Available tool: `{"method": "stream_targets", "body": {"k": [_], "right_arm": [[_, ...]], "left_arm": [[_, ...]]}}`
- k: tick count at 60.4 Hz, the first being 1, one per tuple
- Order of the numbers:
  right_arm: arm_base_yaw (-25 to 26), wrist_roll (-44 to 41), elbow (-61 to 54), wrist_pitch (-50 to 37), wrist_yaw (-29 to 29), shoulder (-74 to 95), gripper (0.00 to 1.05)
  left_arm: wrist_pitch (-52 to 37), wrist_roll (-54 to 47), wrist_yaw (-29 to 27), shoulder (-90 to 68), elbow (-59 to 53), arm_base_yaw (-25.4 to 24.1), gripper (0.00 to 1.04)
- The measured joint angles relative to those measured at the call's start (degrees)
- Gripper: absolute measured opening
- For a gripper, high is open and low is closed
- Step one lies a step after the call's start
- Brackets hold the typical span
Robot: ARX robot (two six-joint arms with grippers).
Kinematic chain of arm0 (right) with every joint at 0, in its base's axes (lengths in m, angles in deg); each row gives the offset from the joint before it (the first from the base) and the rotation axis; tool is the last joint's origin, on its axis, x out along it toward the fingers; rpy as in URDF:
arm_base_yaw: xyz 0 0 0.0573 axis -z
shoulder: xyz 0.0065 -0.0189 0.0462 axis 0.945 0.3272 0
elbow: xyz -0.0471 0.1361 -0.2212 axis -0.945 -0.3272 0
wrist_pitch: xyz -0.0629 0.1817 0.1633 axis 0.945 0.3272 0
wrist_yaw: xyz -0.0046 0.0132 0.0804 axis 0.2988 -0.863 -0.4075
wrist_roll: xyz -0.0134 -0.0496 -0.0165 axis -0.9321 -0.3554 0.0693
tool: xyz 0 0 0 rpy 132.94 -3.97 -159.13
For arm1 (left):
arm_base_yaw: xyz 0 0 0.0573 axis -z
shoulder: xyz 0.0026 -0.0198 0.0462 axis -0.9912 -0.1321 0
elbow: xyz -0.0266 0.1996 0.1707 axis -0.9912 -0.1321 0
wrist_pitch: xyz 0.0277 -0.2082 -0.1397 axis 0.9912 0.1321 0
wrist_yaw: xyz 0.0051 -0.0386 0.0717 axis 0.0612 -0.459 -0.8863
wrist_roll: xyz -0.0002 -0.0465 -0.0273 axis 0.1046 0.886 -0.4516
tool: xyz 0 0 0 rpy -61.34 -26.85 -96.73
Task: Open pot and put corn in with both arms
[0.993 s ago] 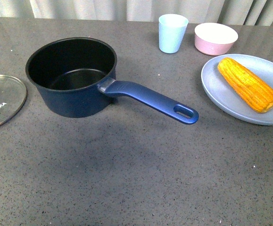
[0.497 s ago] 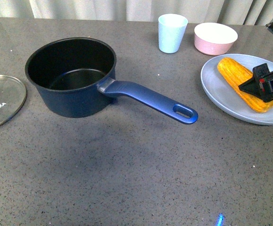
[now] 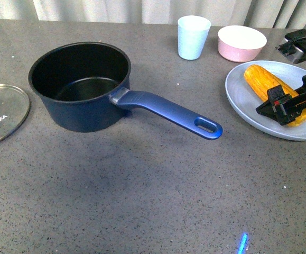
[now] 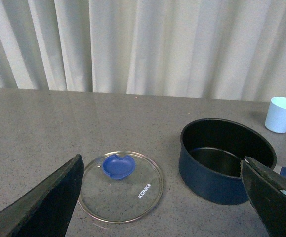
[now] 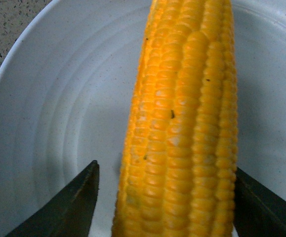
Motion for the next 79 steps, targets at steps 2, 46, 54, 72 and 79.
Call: {"method": "stream_targets", "body": {"k": [2, 46, 54, 72, 79], "right_arm": [[0.0, 0.1, 0.0, 0.0, 0.0, 0.0, 0.60], [-12.3, 8.9, 6.4, 7.5, -10.5, -13.4, 0.23], [-18.1, 9.0, 12.2, 9.2, -10.7, -9.9, 0.23], [-25.8, 9.6, 25.1, 12.5, -11.5, -0.3, 0.23], [-28.0, 9.7, 29.7, 14.1, -11.7, 3.5, 0.23]], "left_arm": [[0.0, 0.0, 0.0, 0.0, 0.0, 0.0, 0.96], [0.0, 0.0, 0.0, 0.0, 0.0, 0.0, 0.96], [0.0, 0.0, 0.0, 0.0, 0.0, 0.0, 0.96], [0.0, 0.0, 0.0, 0.0, 0.0, 0.0, 0.96], [0.0, 0.0, 0.0, 0.0, 0.0, 0.0, 0.96]]}}
